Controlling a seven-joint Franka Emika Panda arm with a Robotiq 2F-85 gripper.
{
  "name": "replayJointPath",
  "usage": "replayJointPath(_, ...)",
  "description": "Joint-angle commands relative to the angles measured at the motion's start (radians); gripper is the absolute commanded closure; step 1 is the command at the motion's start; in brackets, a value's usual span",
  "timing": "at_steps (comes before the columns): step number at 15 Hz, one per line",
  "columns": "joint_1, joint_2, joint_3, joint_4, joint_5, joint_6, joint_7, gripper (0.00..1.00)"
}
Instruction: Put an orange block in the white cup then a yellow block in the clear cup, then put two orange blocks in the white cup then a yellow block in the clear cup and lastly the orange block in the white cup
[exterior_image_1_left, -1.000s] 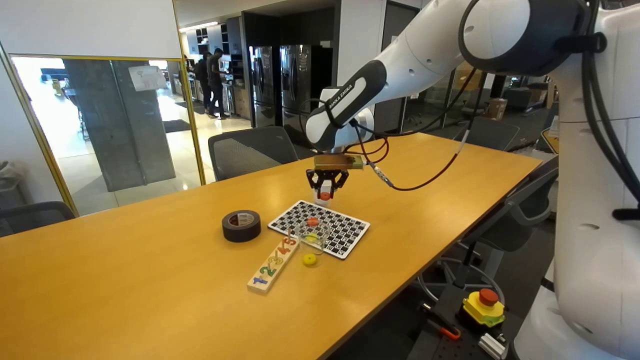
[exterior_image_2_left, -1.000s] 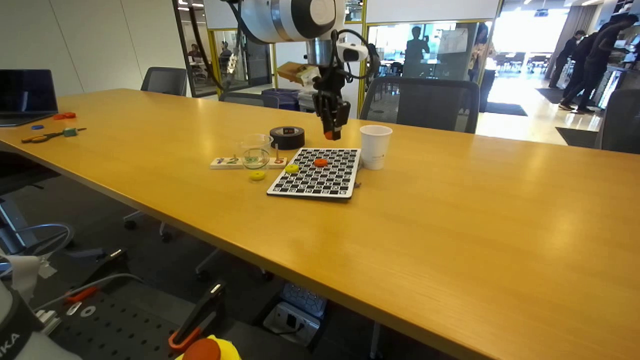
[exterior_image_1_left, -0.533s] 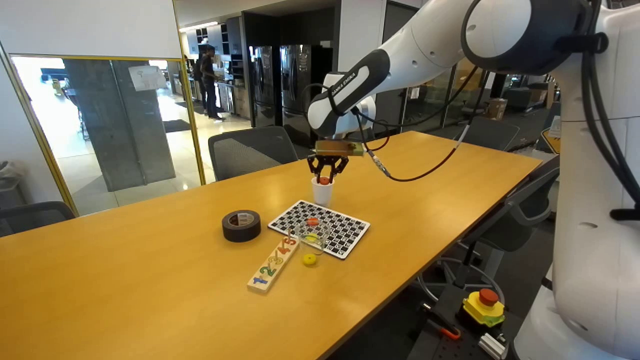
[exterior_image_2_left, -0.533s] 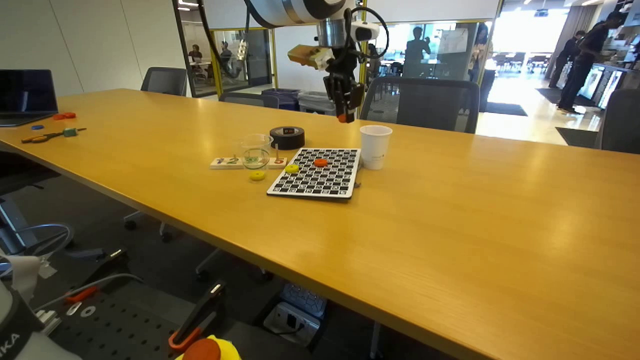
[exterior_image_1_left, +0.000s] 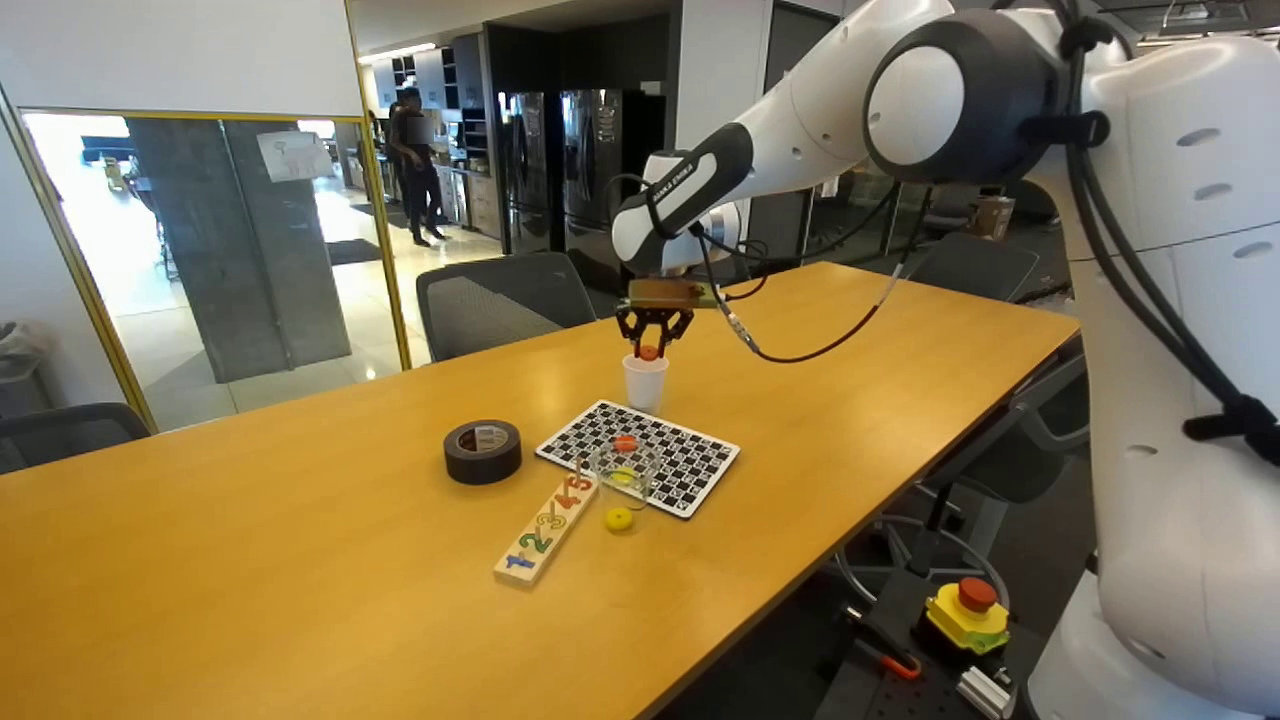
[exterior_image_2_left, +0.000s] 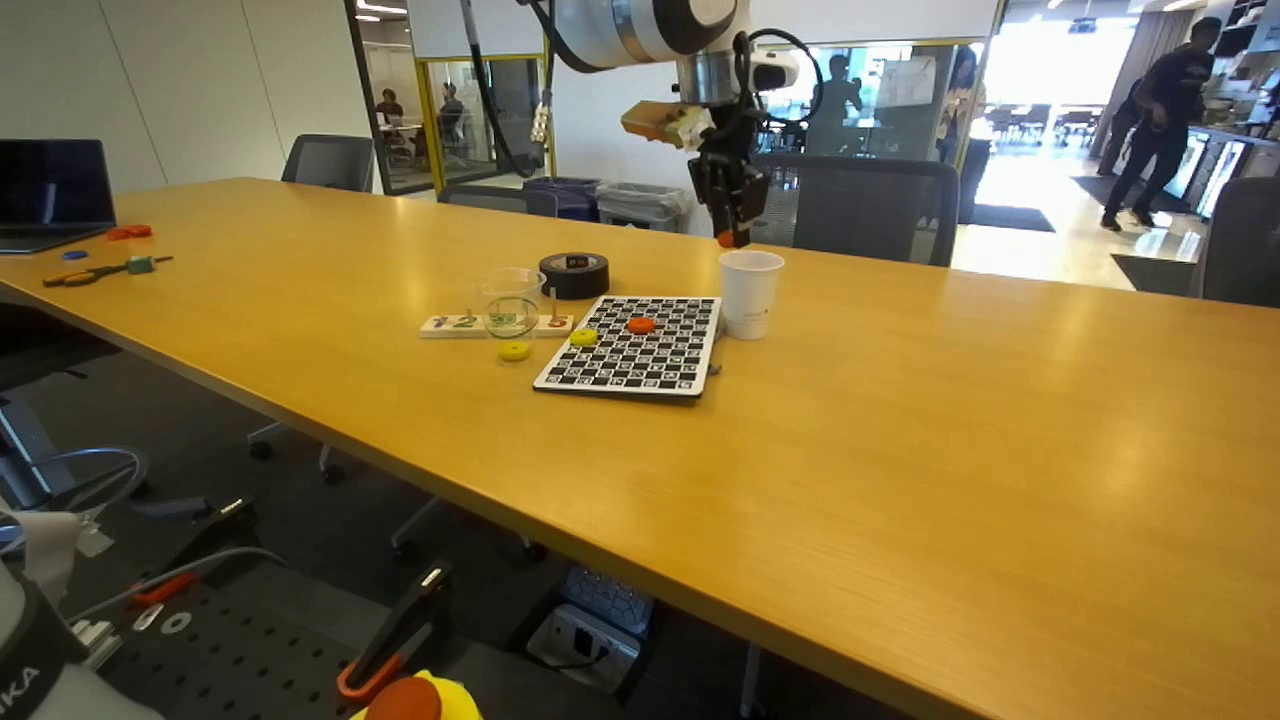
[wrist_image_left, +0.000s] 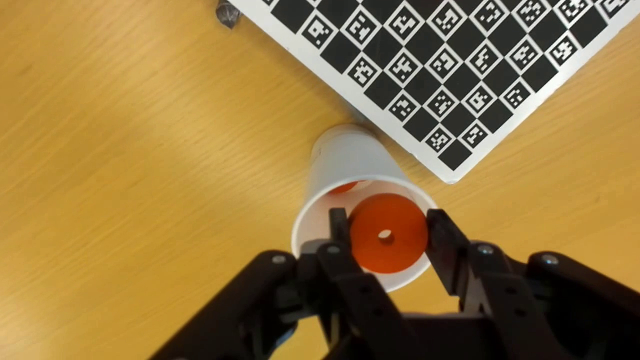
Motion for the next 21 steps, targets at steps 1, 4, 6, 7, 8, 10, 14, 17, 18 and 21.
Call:
replayJointPath(1, -0.023, 0.082, 0.003, 0.123, 0.025, -0.043, -0.028, 0.81)
replayJointPath(4, -0.033, 0.114, 0.003, 0.159, 0.029, -0.055, -0.029, 0.81)
replayJointPath(6, -0.039, 0.128, 0.005, 0.179, 0.033, -0.066, -0.030, 0.32)
replayJointPath(7, -0.040, 0.132, 0.005, 0.185, 0.035, -0.070, -0.029, 0.31)
replayJointPath(8, -0.041, 0.129, 0.005, 0.183, 0.035, -0.072, -0.031, 0.25)
replayJointPath(10, -0.038, 0.110, 0.003, 0.163, 0.032, -0.067, -0.030, 0.09)
replayJointPath(14, -0.014, 0.022, -0.005, 0.065, 0.013, -0.039, -0.017, 0.00)
replayJointPath(17, 0.006, -0.061, 0.006, -0.027, 0.008, -0.039, -0.030, 0.00)
replayJointPath(18, 0.017, -0.090, 0.010, -0.064, 0.005, -0.044, -0.026, 0.00)
replayJointPath(21, 0.031, -0.160, 0.033, -0.154, 0.024, -0.063, -0.043, 0.00)
